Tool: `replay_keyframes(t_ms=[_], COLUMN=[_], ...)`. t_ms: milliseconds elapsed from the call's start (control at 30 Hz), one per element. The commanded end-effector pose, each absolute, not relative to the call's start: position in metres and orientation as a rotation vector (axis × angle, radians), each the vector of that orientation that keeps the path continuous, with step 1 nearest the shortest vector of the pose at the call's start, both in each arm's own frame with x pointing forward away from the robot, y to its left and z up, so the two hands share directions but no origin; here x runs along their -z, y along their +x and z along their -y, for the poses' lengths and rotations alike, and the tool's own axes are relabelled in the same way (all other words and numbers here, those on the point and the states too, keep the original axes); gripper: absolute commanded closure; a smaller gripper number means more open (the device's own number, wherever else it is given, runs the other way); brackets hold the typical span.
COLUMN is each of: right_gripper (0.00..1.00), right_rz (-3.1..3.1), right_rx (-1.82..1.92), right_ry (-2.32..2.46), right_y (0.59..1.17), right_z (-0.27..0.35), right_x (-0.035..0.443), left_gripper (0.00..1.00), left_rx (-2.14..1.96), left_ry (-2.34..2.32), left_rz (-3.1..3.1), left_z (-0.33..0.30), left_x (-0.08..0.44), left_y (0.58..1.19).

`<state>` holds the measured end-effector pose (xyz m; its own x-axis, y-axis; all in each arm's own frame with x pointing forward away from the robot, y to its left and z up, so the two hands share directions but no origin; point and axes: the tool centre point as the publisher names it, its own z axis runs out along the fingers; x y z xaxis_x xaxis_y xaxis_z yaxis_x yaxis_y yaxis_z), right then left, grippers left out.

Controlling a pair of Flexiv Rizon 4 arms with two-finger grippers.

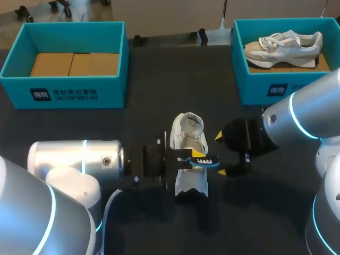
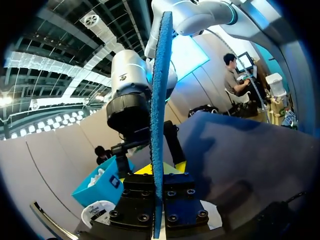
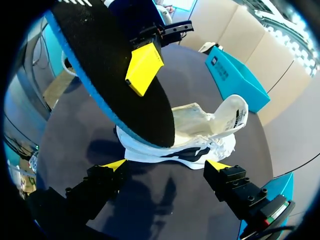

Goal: Take the shoe out of the shoebox, open the shoe tongue, remove and reinsert the insole, then place the shoe into the shoebox

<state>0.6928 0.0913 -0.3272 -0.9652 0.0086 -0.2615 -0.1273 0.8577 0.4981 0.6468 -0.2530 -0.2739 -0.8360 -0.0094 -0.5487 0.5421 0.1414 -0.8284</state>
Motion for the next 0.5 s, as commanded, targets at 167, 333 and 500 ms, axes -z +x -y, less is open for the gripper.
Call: replay_keyframes(t_ms=[167,333,500], right_gripper=[0.00,0.00,0.00], right_rz=[-2.777,-2.777,-2.777], right_rx=[-0.772,-0.772,-0.772], right_ry=[-0.091,-0.091,-0.091], right_y=[0.6918,0.6918,0.6918], right_z=[-0.0907,-0.0907,-0.0907], right_x=[0.3273,0.3273,0.3273], left_gripper=[1.00,1.00,1.00], left_rx=[1.721,1.704,1.702], left_ry=[0.496,0.517,0.517], left_rz=[-2.011,-2.020,-2.021], left_z=[0.2620,0.2611,0.2560], left_x=[0.2754,0.2790,0.2809], left_y=[0.6518,0.6526,0.6538])
